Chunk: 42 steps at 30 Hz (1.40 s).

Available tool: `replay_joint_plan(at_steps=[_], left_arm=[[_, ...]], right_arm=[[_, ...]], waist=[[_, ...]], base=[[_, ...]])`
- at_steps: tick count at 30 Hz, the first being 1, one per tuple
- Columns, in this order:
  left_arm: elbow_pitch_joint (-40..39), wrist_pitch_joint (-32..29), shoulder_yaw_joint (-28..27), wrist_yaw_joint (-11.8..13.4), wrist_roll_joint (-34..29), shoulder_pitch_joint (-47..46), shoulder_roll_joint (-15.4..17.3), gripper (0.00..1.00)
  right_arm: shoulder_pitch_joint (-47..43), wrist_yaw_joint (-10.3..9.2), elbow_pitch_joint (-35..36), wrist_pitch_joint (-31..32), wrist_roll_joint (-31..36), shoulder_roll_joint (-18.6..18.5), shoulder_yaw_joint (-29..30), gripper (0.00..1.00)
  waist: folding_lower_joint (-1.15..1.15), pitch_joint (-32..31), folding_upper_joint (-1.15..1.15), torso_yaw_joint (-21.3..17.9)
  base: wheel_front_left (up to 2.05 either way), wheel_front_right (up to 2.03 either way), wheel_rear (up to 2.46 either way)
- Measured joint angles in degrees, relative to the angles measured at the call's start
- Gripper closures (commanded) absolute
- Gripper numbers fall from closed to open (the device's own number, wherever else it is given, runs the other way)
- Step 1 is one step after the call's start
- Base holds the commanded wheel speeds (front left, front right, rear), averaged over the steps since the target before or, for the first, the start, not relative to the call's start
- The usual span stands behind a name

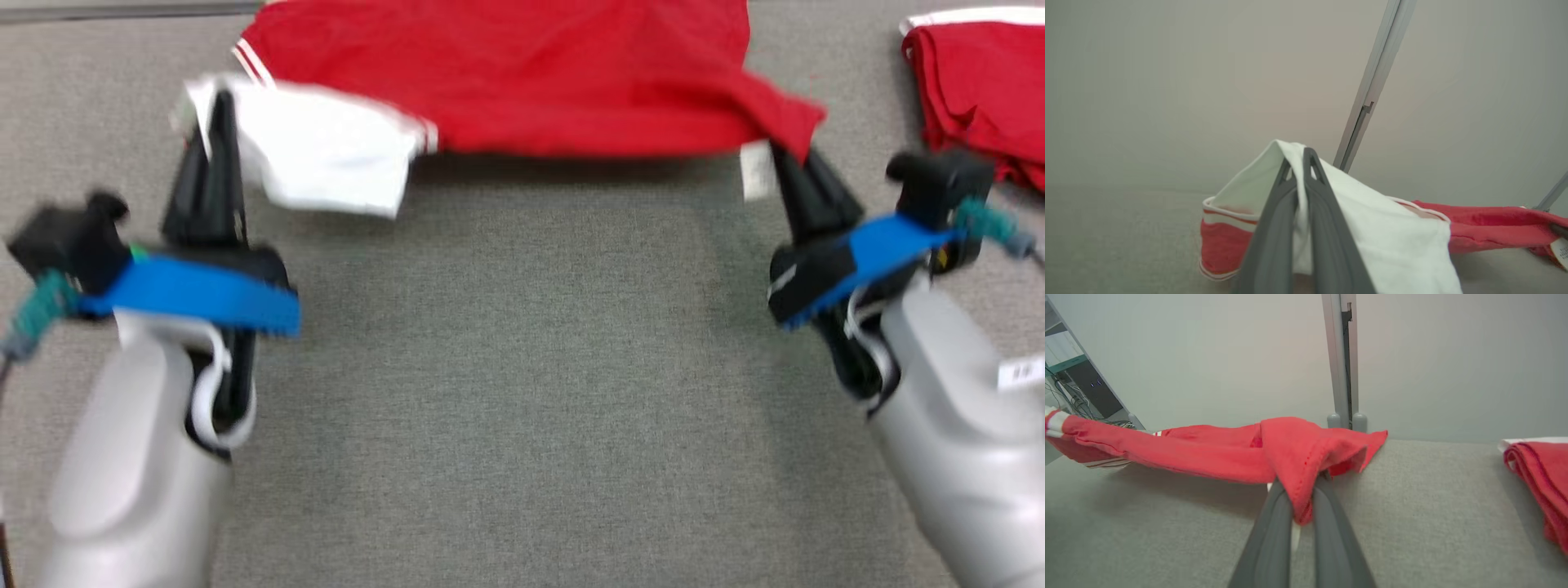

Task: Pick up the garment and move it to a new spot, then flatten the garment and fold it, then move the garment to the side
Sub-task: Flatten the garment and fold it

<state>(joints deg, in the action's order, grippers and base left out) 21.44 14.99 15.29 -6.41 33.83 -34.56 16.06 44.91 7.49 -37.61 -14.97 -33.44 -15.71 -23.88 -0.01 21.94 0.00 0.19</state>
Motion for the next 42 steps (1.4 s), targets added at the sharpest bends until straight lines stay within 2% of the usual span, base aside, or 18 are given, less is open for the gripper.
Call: replay_joint_plan(at_steps=[8, 11, 17, 24, 32, 42], left_arm=[[-6.53, 0.00, -5.33, 0.58, -2.48, 19.58, -5.50, 1.00], [-8.56, 0.00, -7.16, 1.34, -2.44, 25.72, -8.66, 1.00], [-10.74, 0.00, -6.94, 1.36, -4.72, 34.43, -10.37, 1.00], [-14.07, 0.00, -7.31, 2.92, -5.17, 41.86, -11.13, 1.00], [-16.46, -1.29, -6.72, 3.93, -5.17, 47.55, -10.90, 1.00], [-16.85, -2.59, -5.57, 3.56, -4.94, 47.34, -10.01, 1.00]], right_arm=[[-17.77, 0.00, 5.52, 0.00, -0.81, 0.74, 2.76, 1.00], [-23.11, 0.00, 7.05, -0.01, -0.44, 1.27, 3.24, 1.00], [-32.48, 0.00, 10.12, -0.01, 0.12, 1.69, 4.20, 1.00], [-42.44, 0.00, 15.90, 1.44, 1.07, 2.21, 5.84, 1.00], [-52.19, 0.00, 23.50, 7.87, 3.15, 2.90, 9.23, 1.00], [-54.82, 0.00, 29.10, 15.50, 4.36, 4.20, 11.07, 1.00]], waist=[[0.00, -5.55, -0.01, 0.76], [0.00, -6.91, -0.01, 0.57], [0.00, -9.50, -0.01, 1.12], [0.00, -12.14, -0.01, 1.48], [0.00, -14.69, -0.01, 1.51], [0.01, -16.17, 0.00, 0.89]], base=[[0.00, 0.00, 0.00], [0.00, 0.00, 0.00], [0.00, 0.00, 0.00], [0.00, 0.00, 0.00], [0.00, 0.00, 0.00], [0.00, 0.00, 0.00]])
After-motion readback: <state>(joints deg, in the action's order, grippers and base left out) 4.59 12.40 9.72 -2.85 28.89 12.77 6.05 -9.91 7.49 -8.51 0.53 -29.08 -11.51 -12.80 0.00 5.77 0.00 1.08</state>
